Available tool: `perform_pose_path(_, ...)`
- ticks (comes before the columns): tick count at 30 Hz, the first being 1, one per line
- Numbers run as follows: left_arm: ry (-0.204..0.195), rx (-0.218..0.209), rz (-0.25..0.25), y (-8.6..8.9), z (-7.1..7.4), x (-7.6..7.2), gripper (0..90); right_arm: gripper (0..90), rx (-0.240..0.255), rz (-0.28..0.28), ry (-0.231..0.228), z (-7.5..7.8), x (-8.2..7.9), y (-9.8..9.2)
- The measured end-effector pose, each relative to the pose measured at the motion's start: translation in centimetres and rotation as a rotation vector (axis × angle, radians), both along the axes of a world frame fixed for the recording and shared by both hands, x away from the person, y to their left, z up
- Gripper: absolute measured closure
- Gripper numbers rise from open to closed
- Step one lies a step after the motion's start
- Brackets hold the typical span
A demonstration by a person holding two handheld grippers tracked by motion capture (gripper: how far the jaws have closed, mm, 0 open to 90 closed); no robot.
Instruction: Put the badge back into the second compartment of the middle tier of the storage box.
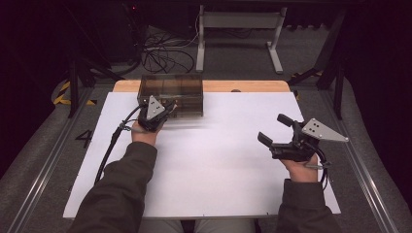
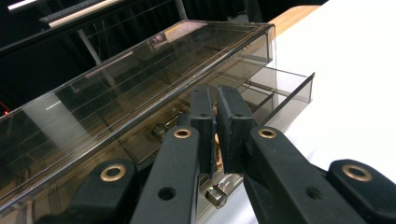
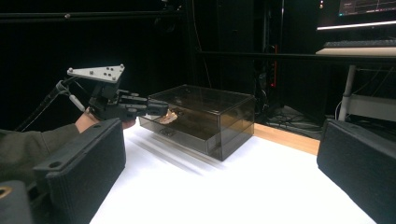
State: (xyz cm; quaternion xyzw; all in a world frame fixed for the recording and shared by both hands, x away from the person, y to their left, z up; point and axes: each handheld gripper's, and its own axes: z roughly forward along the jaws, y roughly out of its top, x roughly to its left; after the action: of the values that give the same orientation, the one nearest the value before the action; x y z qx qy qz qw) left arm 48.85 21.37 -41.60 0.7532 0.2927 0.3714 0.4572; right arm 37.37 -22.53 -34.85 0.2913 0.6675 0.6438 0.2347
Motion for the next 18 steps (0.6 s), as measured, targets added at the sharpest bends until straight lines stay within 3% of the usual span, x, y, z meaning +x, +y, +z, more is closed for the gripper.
perform_pose_path(8,-0.05,0.044,-0.003,-0.49,-0.54,0.27,85.4,1.7,-0.002,-0.003,0.002,-0.1,0.07,-0.1)
perform_pose_path(18,-0.052,0.066,-0.004,-0.69,-1.09,0.53,87.1,1.7,-0.001,-0.001,0.007,-0.19,0.17,-0.11)
